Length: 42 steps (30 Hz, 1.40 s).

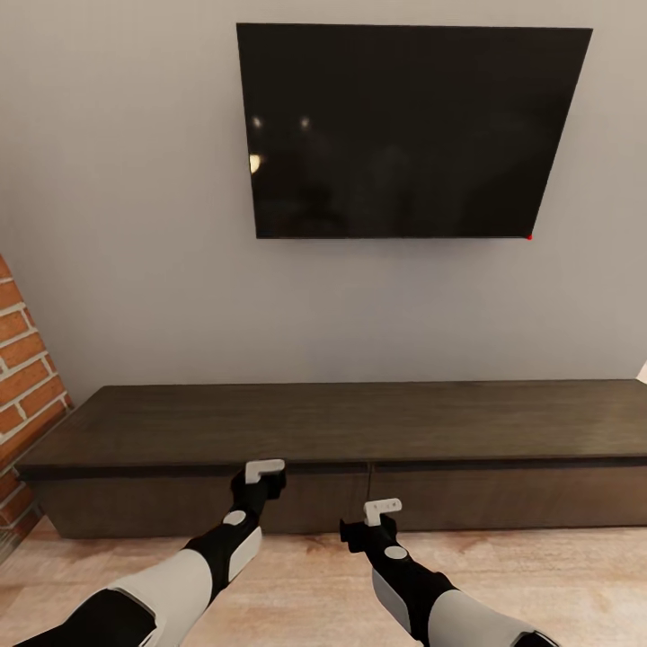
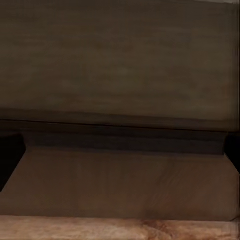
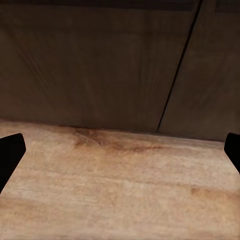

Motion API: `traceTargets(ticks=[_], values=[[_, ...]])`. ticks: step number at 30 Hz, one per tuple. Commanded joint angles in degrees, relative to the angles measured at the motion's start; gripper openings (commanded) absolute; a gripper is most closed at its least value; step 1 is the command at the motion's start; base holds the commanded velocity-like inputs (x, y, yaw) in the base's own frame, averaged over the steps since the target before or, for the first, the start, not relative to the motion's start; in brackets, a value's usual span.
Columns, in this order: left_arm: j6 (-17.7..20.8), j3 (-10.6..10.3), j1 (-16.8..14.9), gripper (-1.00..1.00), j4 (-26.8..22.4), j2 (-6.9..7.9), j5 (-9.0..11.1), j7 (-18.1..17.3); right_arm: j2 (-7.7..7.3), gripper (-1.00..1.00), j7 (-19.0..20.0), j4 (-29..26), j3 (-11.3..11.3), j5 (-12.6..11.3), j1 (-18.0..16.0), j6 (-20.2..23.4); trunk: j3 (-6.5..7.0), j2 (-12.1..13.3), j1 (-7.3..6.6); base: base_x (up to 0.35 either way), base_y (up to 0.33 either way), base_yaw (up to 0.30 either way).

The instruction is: Place each of the two pumpkins and all three candles from the living room inside a cabinet in the living room (use any cabinet), then make sure every cabinet is closed, and position the cauldron so it is next to a table in the living room.

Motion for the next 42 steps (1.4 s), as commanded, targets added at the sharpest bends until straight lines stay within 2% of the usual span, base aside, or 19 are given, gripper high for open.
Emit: traceTargets(ticks=[1,6,10,13,14,18,19,25,30,31,33,34,35,36,38,39,40,41,42], values=[[0.1,-0.5,-0.1,1.00,-0.5,0.00,0.4,0.3,-0.07,1.00,-0.2,0.0,0.5,-0.6,0.0,-0.2,-0.06,0.0,-0.01,0.000,0.000,0.000],[2.5,-0.5,0.0,1.00,-4.1,0.00,0.4,0.3,-1.05,1.00,-0.1,0.0,0.4,-0.8,0.0,-0.1,-0.06,0.0,-0.01,0.000,0.000,0.000],[5.6,-0.5,0.0,1.00,-8.7,0.00,0.4,0.3,-3.03,1.00,0.7,0.0,-1.4,-2.8,0.0,0.0,-0.06,0.0,-0.01,0.000,0.000,0.000],[7.4,-0.5,0.0,1.00,-11.6,0.04,0.5,0.3,-3.92,1.00,2.0,0.0,-3.7,-5.6,0.0,0.0,-0.06,0.0,-0.01,0.000,0.000,0.000],[8.7,-0.5,0.0,1.00,-13.6,0.06,0.8,0.3,-4.42,1.00,3.6,0.1,-5.3,-7.9,0.0,0.0,-0.06,0.0,-0.01,0.000,0.000,0.000],[11.6,-0.5,0.0,1.00,-17.5,0.10,1.7,0.3,-5.17,1.00,6.5,0.3,-7.9,-12.3,0.0,0.0,-0.06,0.0,-0.01,0.000,0.000,0.000],[13.1,-0.6,0.0,1.00,-19.5,0.13,2.4,0.3,-5.51,1.00,7.3,0.4,-8.7,-14.2,0.0,0.0,-0.06,0.0,-0.01,0.000,0.000,0.000],[17.0,-0.6,0.1,1.00,-26.0,0.20,4.5,0.2,-6.81,1.00,8.6,0.6,-9.7,-18.7,0.0,0.4,-0.06,0.0,-0.01,0.000,0.000,0.000],[21.4,-0.6,1.3,1.00,-33.6,0.25,6.4,0.2,-8.02,1.00,9.2,0.7,-10.0,-25.2,0.0,0.7,-0.06,0.0,-0.01,0.000,0.000,0.000],[23.1,-0.6,1.8,1.00,-36.4,0.32,7.0,0.2,-8.35,1.00,9.6,0.7,-10.0,-28.2,0.0,0.8,-0.06,0.0,-0.01,0.000,0.000,0.000],[24.7,-0.6,2.3,1.00,-39.2,0.49,7.7,0.2,-8.74,1.00,10.2,0.7,-10.0,-31.5,0.0,1.0,-0.06,0.0,-0.01,0.000,0.000,0.000],[26.2,-0.6,2.8,1.00,-42.0,0.66,8.4,0.2,-9.23,1.00,11.3,0.9,-10.0,-34.9,0.0,1.6,-0.06,0.0,-0.01,0.000,0.000,0.000],[26.9,-0.7,3.0,1.00,-43.3,0.73,8.8,0.2,-9.48,1.00,12.0,1.0,-10.0,-36.6,0.0,2.1,-0.06,0.0,-0.01,0.000,0.000,0.000],[28.2,-0.7,3.5,1.00,-45.9,0.83,9.6,0.2,-10.03,1.00,13.7,1.6,-10.0,-39.6,0.0,3.4,-0.06,0.0,-0.01,0.000,0.000,0.000],[29.4,-0.7,4.0,1.00,-48.4,0.91,10.5,0.2,-10.62,1.00,15.8,2.4,-10.0,-42.2,0.0,5.1,-0.06,0.0,-0.01,0.000,0.000,0.000],[31.0,-0.7,4.8,1.00,-51.9,0.98,11.7,0.2,-11.62,1.00,19.3,3.9,-10.1,-45.0,0.0,8.1,-0.06,0.0,-0.01,0.000,0.000,0.000],[31.4,-0.7,5.0,1.00,-52.9,1.00,12.0,0.2,-11.96,1.00,20.4,4.3,-10.1,-45.7,0.0,9.1,-0.06,0.0,-0.01,0.000,0.000,0.000],[32.7,-0.7,5.5,1.00,-55.9,1.04,12.8,0.2,-13.10,1.00,23.4,5.3,-10.1,-47.4,0.0,12.1,-0.06,0.0,-0.01,0.000,0.000,0.000],[33.0,-0.7,5.7,1.00,-57.0,1.08,12.9,0.2,-13.52,1.00,24.3,5.5,-10.1,-47.9,0.0,13.0,-0.06,0.0,-0.01,0.000,0.000,0.000]])
